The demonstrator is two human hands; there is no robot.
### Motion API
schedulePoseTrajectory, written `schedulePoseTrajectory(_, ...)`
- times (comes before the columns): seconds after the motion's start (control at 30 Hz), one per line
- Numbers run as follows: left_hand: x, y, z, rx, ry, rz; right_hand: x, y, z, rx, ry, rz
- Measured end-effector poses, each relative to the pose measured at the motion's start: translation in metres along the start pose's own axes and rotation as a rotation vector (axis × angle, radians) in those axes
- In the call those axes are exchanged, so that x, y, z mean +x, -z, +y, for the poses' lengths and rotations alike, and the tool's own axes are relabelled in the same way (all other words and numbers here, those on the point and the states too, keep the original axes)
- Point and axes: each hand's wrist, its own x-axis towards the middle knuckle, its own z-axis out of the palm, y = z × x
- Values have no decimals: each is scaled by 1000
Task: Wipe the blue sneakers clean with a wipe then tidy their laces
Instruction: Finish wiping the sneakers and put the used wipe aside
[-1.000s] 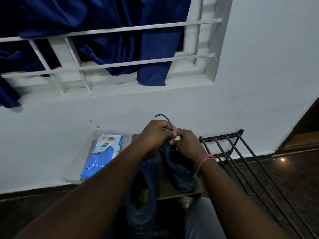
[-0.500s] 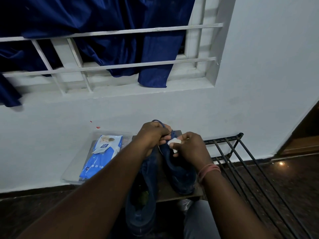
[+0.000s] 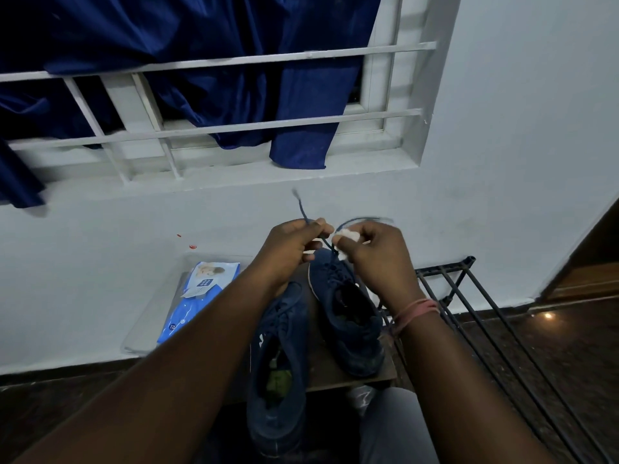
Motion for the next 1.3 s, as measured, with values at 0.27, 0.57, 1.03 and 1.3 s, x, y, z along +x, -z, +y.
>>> schedulePoseTrajectory(0.27,-3,7,14,34,-111,91,0,-19,3,-247,-61,-164)
schedulePoseTrajectory(0.57,-15,32,42,86,-280,189,10,-38,-45,-18,40,-178)
schedulePoseTrajectory(1.03,-31,45,62,-47,-303,296,11,-34,-91,708,-72,-185)
schedulePoseTrajectory(1.3,-41,53,2,-77,-4,376,-6,-9,-25,606,-181,120)
